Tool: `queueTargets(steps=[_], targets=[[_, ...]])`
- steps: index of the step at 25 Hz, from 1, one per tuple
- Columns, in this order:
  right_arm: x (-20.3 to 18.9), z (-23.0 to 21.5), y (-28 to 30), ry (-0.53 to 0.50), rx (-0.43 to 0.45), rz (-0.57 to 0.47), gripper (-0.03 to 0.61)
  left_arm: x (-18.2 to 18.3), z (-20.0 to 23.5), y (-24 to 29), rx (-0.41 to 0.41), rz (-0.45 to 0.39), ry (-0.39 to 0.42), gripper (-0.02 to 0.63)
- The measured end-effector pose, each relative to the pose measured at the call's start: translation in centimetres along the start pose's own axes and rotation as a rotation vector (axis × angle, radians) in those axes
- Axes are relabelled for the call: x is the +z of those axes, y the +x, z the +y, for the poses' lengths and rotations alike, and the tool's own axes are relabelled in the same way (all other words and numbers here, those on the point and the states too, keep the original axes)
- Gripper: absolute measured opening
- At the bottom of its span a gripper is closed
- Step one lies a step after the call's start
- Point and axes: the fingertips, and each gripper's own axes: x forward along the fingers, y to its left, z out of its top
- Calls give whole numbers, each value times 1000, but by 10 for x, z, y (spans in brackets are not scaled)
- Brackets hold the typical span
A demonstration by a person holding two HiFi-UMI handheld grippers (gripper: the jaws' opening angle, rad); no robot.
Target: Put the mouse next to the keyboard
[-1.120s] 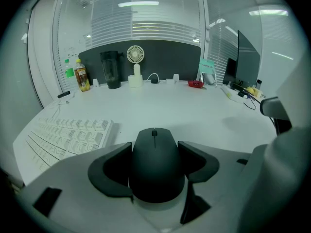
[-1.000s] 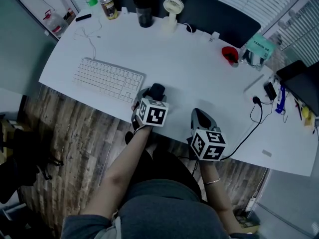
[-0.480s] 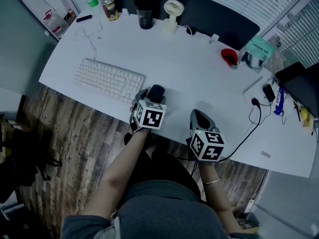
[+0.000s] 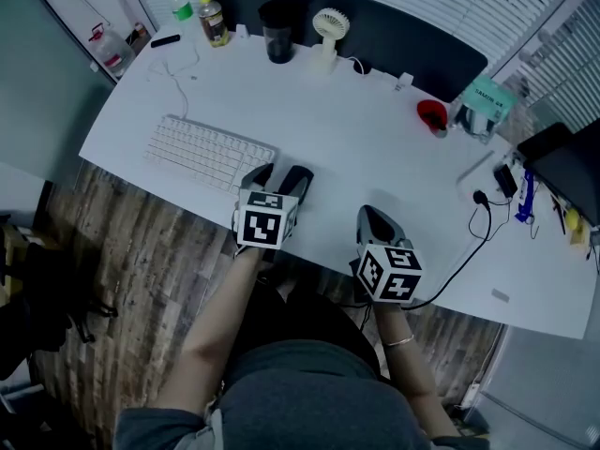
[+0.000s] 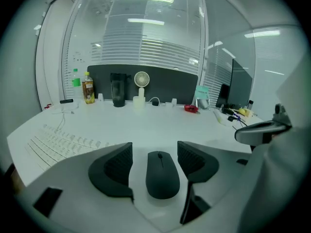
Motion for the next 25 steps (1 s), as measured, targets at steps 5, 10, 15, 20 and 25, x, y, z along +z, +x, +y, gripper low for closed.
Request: queueTargets(steps=[5, 10, 15, 20, 25], targets=[[11, 5, 0, -14, 9, -26, 5, 16, 10, -18, -6, -67, -12, 248], [19, 7, -2, -21, 15, -43, 4, 25, 16, -30, -10, -103, -13, 201], [23, 8, -4, -32, 20, -60, 3, 25, 23, -38, -4, -115, -8, 138], [26, 8, -4, -42, 24, -67, 3, 24, 25, -46, -1, -134, -18, 90], [29, 13, -5, -56, 47, -81, 3, 22, 33, -57, 24, -153, -35, 50]])
